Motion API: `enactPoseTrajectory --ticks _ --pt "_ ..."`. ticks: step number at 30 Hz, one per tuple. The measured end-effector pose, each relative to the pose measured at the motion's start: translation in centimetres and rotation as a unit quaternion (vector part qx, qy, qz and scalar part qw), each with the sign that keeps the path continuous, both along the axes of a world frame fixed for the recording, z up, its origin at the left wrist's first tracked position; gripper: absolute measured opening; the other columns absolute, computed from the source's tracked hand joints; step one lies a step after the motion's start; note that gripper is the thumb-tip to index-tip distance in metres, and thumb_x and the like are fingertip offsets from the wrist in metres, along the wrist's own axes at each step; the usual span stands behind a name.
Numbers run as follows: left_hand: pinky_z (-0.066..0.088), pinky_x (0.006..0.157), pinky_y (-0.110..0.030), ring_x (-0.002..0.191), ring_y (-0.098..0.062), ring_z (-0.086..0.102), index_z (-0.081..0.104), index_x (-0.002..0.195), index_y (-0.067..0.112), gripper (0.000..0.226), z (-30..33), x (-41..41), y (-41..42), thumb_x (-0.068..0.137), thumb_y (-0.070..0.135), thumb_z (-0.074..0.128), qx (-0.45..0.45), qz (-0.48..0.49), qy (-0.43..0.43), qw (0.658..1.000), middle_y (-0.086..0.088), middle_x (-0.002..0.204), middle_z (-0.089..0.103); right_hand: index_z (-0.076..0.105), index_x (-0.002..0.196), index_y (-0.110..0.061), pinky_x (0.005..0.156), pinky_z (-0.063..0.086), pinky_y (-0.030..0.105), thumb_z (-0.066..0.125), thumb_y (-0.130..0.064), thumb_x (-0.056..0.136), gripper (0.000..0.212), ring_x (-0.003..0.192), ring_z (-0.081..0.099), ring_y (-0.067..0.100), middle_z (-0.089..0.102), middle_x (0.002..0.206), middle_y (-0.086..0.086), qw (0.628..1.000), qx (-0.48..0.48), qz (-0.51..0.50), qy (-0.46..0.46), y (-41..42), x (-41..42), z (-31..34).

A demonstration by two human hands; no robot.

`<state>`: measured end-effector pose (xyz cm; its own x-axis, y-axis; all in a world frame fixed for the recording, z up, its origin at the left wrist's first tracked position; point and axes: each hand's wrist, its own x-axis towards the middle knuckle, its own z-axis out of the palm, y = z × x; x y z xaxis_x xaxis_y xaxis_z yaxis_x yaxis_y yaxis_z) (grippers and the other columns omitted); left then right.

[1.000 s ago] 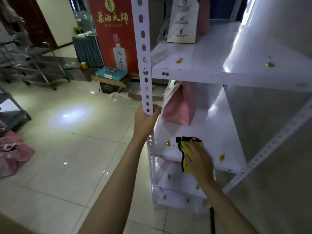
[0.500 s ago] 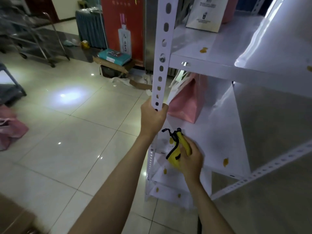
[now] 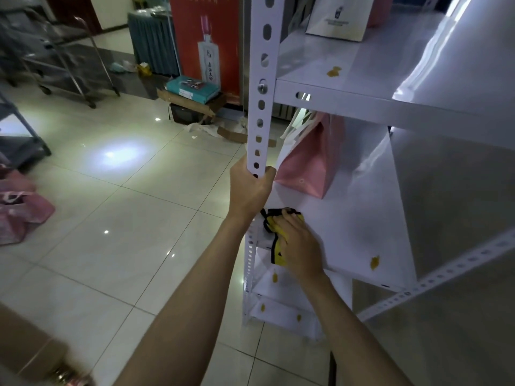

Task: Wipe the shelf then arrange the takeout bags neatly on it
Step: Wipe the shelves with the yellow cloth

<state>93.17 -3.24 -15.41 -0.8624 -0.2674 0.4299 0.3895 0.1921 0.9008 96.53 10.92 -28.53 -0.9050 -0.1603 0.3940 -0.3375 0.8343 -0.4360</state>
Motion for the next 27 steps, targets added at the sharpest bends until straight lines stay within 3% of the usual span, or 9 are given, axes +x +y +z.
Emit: enactPoseTrajectory --ticks 5,9,13,16,18,20,24,27 --pt "0.029 0.050 -0.031 0.051 -0.015 0.027 0.034 0.063 0.010 0.027 -0.2 -0.1 -0.3 0.077 0.009 0.058 0.002 -0.007 -0.017 1.000 0.001 0.056 0.032 0.074 0.117 -0.019 0.095 0.041 0.012 0.066 0.015 0.076 0.054 0.119 0.062 0.017 0.070 0.124 -0.004 0.998 -0.008 -0.026 0.048 4.3 2.8 0.8" --pt "0.029 0.048 -0.028 0.050 -0.012 0.027 0.031 0.063 0.014 0.030 0.1 0.1 0.1 0.078 0.007 0.057 0.014 0.005 -0.009 1.000 0.004 0.056 0.032 0.074 0.124 -0.027 0.096 0.023 -0.008 0.067 0.010 0.084 0.055 0.129 0.058 0.013 0.067 0.133 -0.009 0.989 -0.093 -0.104 -0.044 5.2 2.0 0.2" --pt "0.028 0.047 -0.025 0.049 -0.009 0.027 0.030 0.063 0.018 0.033 0.0 -0.1 0.3 0.078 0.007 0.056 0.016 0.016 0.012 1.000 0.006 0.056 0.032 0.071 0.127 -0.030 0.089 0.029 0.003 0.059 -0.002 0.092 0.046 0.124 0.058 0.013 0.066 0.133 -0.009 0.987 -0.096 -0.094 -0.089 1.6 -1.7 1.1" --pt "0.030 0.048 -0.027 0.050 -0.009 0.029 0.031 0.062 0.021 0.034 -0.4 -0.4 0.1 0.079 0.007 0.057 0.009 0.020 0.018 1.000 0.009 0.056 0.033 0.069 0.126 -0.030 0.096 0.051 0.028 0.054 -0.013 0.098 0.036 0.116 0.062 0.019 0.067 0.124 -0.005 0.990 -0.093 -0.056 -0.088 -2.2 -3.8 1.7" --pt "0.032 0.048 -0.030 0.050 -0.009 0.031 0.034 0.062 0.022 0.033 -0.6 -0.4 0.1 0.081 0.009 0.057 0.011 0.023 0.021 0.999 0.012 0.055 0.035 0.068 0.123 -0.030 0.091 0.056 0.041 0.056 -0.014 0.097 0.033 0.110 0.064 0.021 0.067 0.119 -0.002 0.992 -0.083 -0.044 -0.085 -3.7 -3.9 1.6" --pt "0.031 0.047 -0.024 0.049 -0.007 0.031 0.034 0.062 0.025 0.034 -0.5 -0.3 0.3 0.081 0.010 0.058 0.011 0.026 0.023 0.999 0.014 0.053 0.036 0.069 0.119 -0.032 0.091 0.057 0.041 0.059 -0.014 0.096 0.031 0.109 0.065 0.017 0.068 0.120 -0.003 0.993 -0.082 -0.014 -0.085 -3.6 -3.0 1.3" --pt "0.029 0.048 -0.024 0.047 -0.007 0.029 0.031 0.061 0.028 0.038 -0.4 -0.2 0.4 0.079 0.008 0.058 0.012 0.021 0.019 1.000 0.013 0.053 0.033 0.068 0.131 -0.031 0.107 0.047 0.026 0.060 -0.011 0.095 0.042 0.134 0.051 0.006 0.060 0.144 -0.008 0.996 -0.030 0.059 -0.056 0.2 0.4 0.6" --pt "0.031 0.048 -0.026 0.047 -0.008 0.031 0.032 0.061 0.027 0.037 -0.5 -0.2 0.2 0.079 0.008 0.059 0.013 0.026 0.018 0.999 0.012 0.054 0.034 0.073 0.124 -0.029 0.101 0.045 0.017 0.071 -0.001 0.085 0.048 0.126 0.058 0.005 0.065 0.135 -0.011 0.999 -0.029 0.029 -0.021 3.8 1.3 0.7"
